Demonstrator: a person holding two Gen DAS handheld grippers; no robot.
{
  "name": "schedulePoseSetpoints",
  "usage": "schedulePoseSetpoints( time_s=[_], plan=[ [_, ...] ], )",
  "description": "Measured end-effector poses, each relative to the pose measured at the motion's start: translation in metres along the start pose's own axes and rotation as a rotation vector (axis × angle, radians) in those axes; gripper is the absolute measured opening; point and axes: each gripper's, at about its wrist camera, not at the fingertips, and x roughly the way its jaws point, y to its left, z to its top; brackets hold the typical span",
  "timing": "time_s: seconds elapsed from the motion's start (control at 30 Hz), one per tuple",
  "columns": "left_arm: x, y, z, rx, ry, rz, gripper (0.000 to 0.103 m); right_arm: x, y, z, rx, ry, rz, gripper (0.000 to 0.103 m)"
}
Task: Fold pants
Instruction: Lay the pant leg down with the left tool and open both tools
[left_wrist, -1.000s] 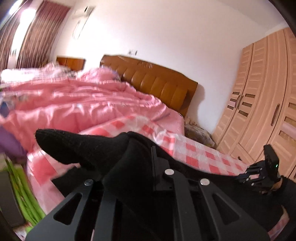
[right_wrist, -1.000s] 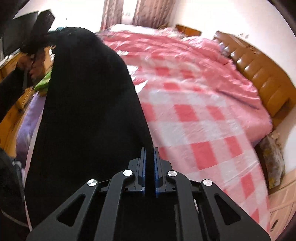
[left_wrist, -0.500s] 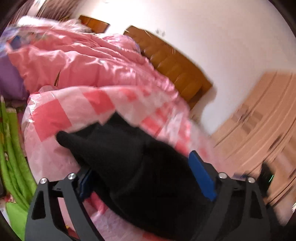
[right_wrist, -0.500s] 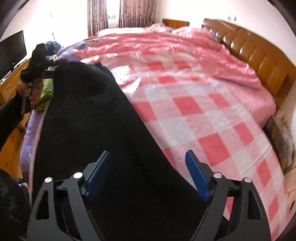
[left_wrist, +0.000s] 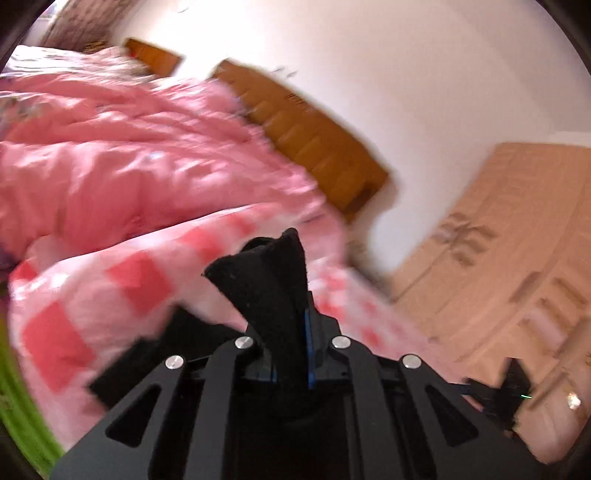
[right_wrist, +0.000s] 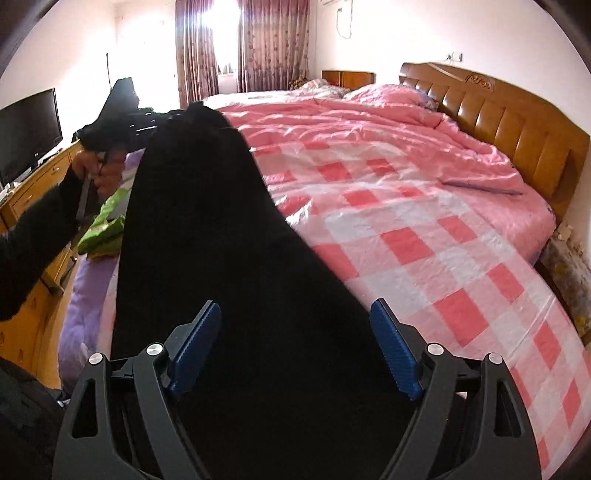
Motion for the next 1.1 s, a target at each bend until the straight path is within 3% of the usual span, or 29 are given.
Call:
schedulePoseSetpoints(
  time_s=[0.07,0.13,0.17,0.23,0.27,0.3,0.37,0.43,0.5,0.57,0.63,0.73,0.77,0.83,0.97,1.03,1.1],
  plan=[
    [0.014,0.019,-0.012,-0.026,0.082,0.139,0.01,0.004,0.001,-0.003,0.01,0.015,-0.011,0.08],
    [0.025,0.036,-0.028,-0.037,0.152,0.252,0.016,0.01,-0.001,-0.007,0.017,0.049,-0.027,0.08],
    [0.024,0.045,-0.037,-0.06,0.155,0.232,0.019,0.012,-0.002,-0.009,0.019,0.065,-0.033,0.08],
    [0.013,0.05,-0.036,-0.112,0.125,0.163,0.033,0.02,-0.004,-0.014,0.024,0.111,-0.041,0.08],
    [0.007,0.049,-0.033,-0.128,0.11,0.151,0.066,0.021,-0.005,-0.016,0.025,0.125,-0.048,0.08],
    [-0.001,0.047,-0.031,-0.134,0.081,0.17,0.089,0.021,-0.004,-0.017,0.023,0.139,-0.059,0.08],
    [-0.035,0.024,-0.027,-0.087,-0.062,0.247,0.089,0.014,0.004,-0.017,0.009,0.139,-0.063,0.08],
    [-0.053,-0.006,-0.028,0.0,-0.112,0.212,0.089,0.004,0.017,-0.016,-0.004,0.114,-0.035,0.081],
    [-0.047,-0.043,-0.039,0.103,-0.057,0.136,0.089,0.003,0.028,-0.015,-0.01,0.102,0.001,0.085],
    [-0.024,-0.073,-0.054,0.226,0.036,0.113,0.089,0.01,0.045,-0.014,-0.047,0.124,0.015,0.085],
    [0.008,-0.093,-0.079,0.338,0.152,0.139,0.089,0.02,0.06,-0.015,-0.1,0.157,-0.011,0.085],
    [0.035,-0.092,-0.111,0.386,0.278,0.194,0.088,0.034,0.074,-0.027,-0.153,0.248,-0.051,0.085],
    [0.041,-0.088,-0.123,0.411,0.311,0.243,0.085,0.034,0.076,-0.034,-0.143,0.241,-0.065,0.086],
    [0.039,-0.087,-0.139,0.482,0.301,0.284,0.084,0.028,0.066,-0.045,-0.039,0.23,-0.025,0.086],
    [0.023,-0.098,-0.138,0.503,0.309,0.347,0.084,0.014,0.067,-0.047,-0.04,0.226,-0.057,0.086],
    [0.002,-0.103,-0.137,0.487,0.265,0.303,0.085,0.005,0.067,-0.046,-0.015,0.191,-0.077,0.089],
    [0.003,-0.097,-0.139,0.465,0.281,0.299,0.088,0.006,0.067,-0.048,0.027,0.186,-0.09,0.09]
  ],
)
